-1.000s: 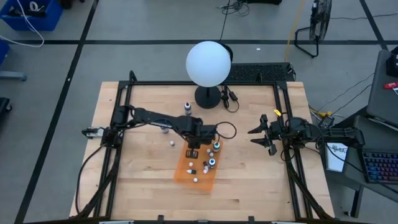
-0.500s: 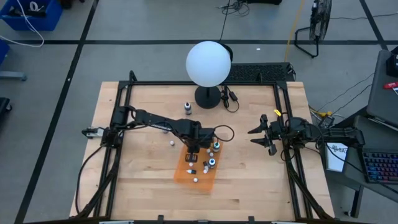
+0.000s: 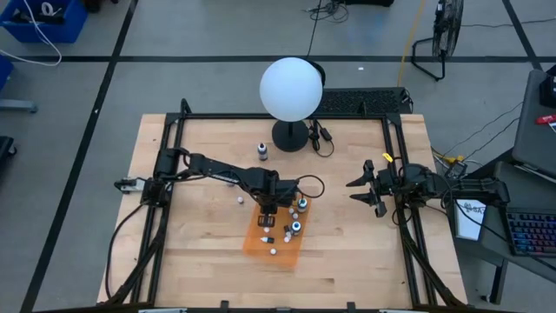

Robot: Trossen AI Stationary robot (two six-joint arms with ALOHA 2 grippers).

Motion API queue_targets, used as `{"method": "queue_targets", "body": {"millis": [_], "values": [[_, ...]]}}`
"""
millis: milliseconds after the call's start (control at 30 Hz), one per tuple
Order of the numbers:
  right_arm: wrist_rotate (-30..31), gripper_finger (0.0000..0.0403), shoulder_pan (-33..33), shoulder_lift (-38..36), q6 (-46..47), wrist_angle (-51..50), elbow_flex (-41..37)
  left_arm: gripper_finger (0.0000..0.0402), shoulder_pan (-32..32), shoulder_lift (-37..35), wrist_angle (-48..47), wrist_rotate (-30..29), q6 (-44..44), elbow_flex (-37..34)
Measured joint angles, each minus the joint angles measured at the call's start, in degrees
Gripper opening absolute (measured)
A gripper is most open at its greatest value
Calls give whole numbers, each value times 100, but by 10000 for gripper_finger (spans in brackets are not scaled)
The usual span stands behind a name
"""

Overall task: Pick & Place food coloring
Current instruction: Put the small orange food coloring bottle into the orange bin, then put the large purple food coloring bottle into the orange bin

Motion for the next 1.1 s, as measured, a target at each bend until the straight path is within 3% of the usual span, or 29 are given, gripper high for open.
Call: {"method": "queue_targets", "body": {"millis": [133, 333, 533, 767, 900, 1000, 1100], "values": [[-2, 165, -2, 0, 0, 0, 1, 79, 0, 0, 69, 0, -132, 0], [-2, 163, -2, 0, 0, 0, 2, 171, 0, 2, 77, -4, -188, 13], [-2, 166, -2, 2, 0, 0, 2, 225, -2, -180, -169, -14, -293, 161], [-1, 164, -1, 4, 0, -35, 1, 242, 0, -930, -1331, -95, -420, 372], [0, 165, -2, 9, 0, -2, 2, 243, -6, -1572, -2005, -682, -847, 362], [-1, 163, -2, 9, 0, 0, 1, 243, -47, -2143, -2129, -1113, -1089, 41], [0, 163, -2, 9, 0, 0, 2, 243, -32, -2660, -1956, -1178, -1290, -542]]}}
